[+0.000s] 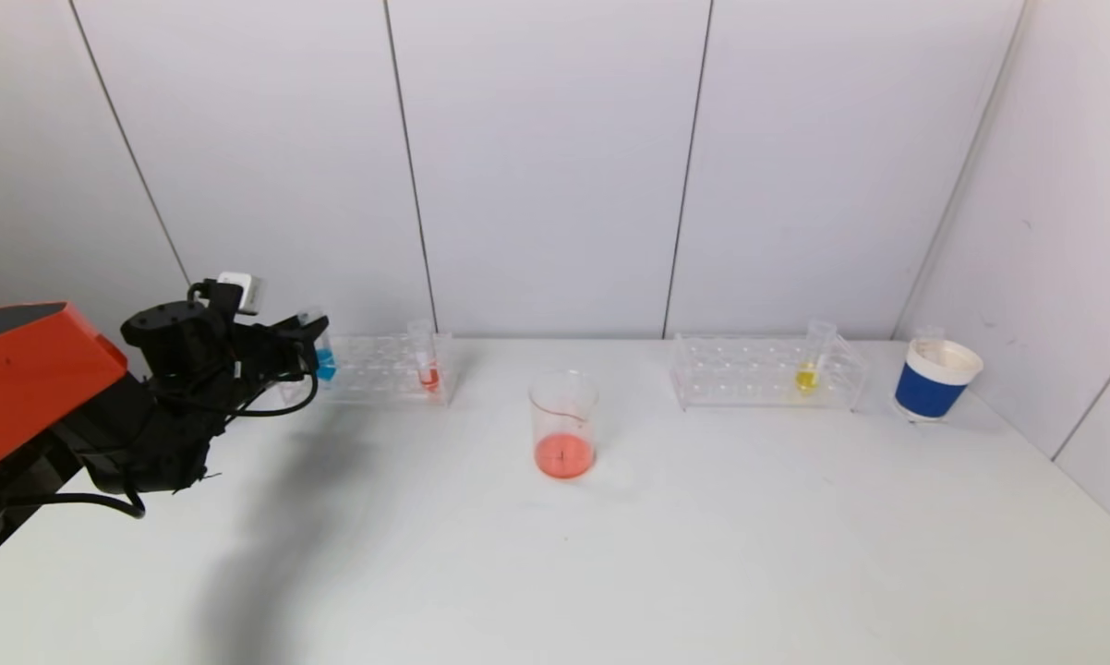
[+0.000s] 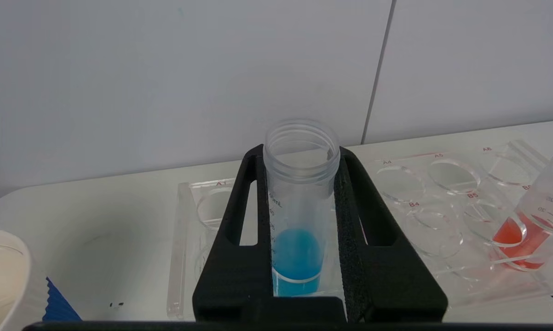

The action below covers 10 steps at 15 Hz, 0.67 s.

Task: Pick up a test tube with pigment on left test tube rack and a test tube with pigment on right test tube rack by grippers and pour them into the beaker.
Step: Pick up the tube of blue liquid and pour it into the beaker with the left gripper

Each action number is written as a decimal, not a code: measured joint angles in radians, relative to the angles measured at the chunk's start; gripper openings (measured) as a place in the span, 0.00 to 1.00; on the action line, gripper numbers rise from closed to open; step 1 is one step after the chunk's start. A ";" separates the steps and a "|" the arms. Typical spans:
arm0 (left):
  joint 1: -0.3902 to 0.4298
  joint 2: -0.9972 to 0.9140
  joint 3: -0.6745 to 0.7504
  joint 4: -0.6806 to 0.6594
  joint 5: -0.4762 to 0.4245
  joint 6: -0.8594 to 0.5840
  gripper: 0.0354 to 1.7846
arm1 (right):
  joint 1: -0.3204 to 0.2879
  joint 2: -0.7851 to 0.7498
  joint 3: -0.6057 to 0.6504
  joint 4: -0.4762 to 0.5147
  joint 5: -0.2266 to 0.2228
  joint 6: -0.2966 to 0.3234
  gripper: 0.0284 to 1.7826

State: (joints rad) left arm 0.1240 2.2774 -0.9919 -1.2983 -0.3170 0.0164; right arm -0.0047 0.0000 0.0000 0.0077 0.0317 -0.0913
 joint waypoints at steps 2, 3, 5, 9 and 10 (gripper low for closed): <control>0.000 -0.010 -0.001 0.002 0.000 0.000 0.22 | 0.000 0.000 0.000 0.000 0.000 0.000 0.99; 0.000 -0.016 -0.002 0.005 0.000 0.000 0.22 | 0.000 0.000 0.000 0.000 0.000 0.000 0.99; -0.002 -0.027 -0.003 0.018 0.000 0.000 0.22 | 0.000 0.000 0.000 0.000 0.000 0.000 0.99; -0.002 -0.056 -0.018 0.051 0.000 0.000 0.22 | 0.000 0.000 0.000 0.000 0.000 0.000 0.99; -0.002 -0.064 -0.020 0.058 0.001 0.000 0.22 | 0.000 0.000 0.000 0.000 0.000 0.000 0.99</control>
State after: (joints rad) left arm 0.1221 2.2130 -1.0117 -1.2406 -0.3164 0.0162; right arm -0.0047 0.0000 0.0000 0.0077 0.0313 -0.0913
